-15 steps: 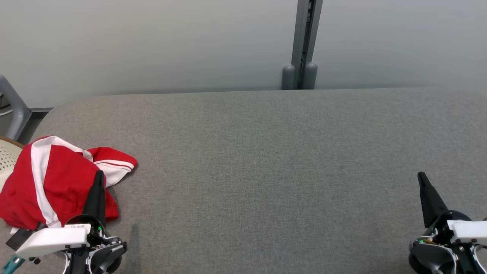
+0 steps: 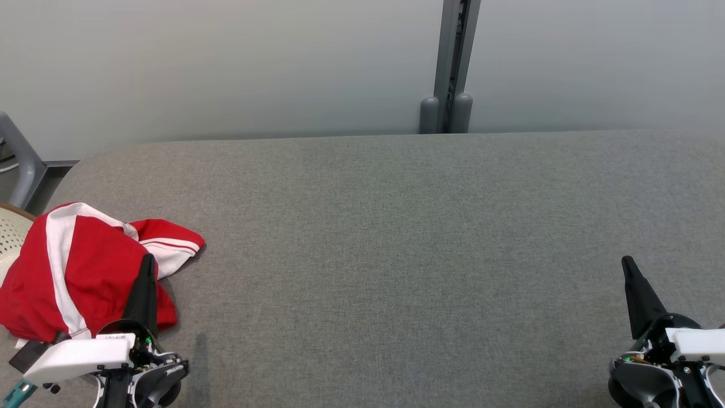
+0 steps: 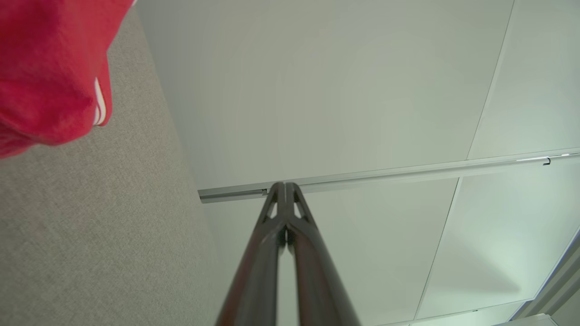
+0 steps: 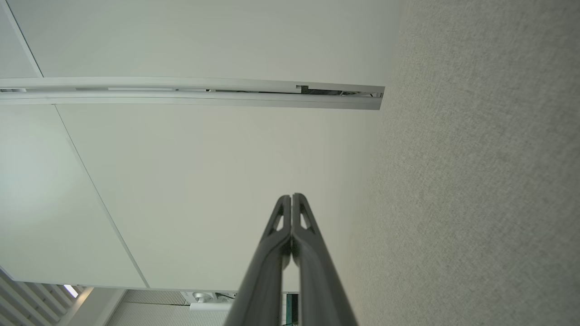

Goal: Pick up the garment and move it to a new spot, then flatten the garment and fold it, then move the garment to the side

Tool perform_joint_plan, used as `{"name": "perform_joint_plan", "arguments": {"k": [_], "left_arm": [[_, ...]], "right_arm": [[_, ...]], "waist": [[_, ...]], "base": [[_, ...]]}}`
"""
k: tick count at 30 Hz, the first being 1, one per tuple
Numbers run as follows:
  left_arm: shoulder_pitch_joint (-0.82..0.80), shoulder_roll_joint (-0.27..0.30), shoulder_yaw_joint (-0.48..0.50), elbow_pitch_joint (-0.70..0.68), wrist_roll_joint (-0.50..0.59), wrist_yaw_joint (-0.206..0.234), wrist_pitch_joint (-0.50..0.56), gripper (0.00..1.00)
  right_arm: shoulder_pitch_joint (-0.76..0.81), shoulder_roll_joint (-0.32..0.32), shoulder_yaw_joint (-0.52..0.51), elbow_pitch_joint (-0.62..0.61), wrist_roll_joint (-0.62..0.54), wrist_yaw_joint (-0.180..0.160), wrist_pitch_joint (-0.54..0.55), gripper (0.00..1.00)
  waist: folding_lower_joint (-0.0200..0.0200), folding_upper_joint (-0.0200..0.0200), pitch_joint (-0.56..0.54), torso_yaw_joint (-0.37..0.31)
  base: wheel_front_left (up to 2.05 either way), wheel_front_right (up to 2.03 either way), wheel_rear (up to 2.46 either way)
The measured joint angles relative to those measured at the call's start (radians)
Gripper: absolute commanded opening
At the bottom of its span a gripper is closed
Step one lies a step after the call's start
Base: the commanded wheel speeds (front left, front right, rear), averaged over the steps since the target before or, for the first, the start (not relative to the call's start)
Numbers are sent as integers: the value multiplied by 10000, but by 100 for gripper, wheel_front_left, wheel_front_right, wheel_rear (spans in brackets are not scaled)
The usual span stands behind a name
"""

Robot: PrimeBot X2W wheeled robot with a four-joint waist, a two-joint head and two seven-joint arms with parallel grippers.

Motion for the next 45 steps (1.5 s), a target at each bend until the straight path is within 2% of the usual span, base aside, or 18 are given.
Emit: {"name": "perform_joint_plan", "arguments": {"k": [45], "left_arm": [[0,0,0,0,0,0,0,0]], "right_arm": [[0,0,0,0,0,0,0,0]], "waist": [[1,0,0,0]], "base": [[0,0,0]]}}
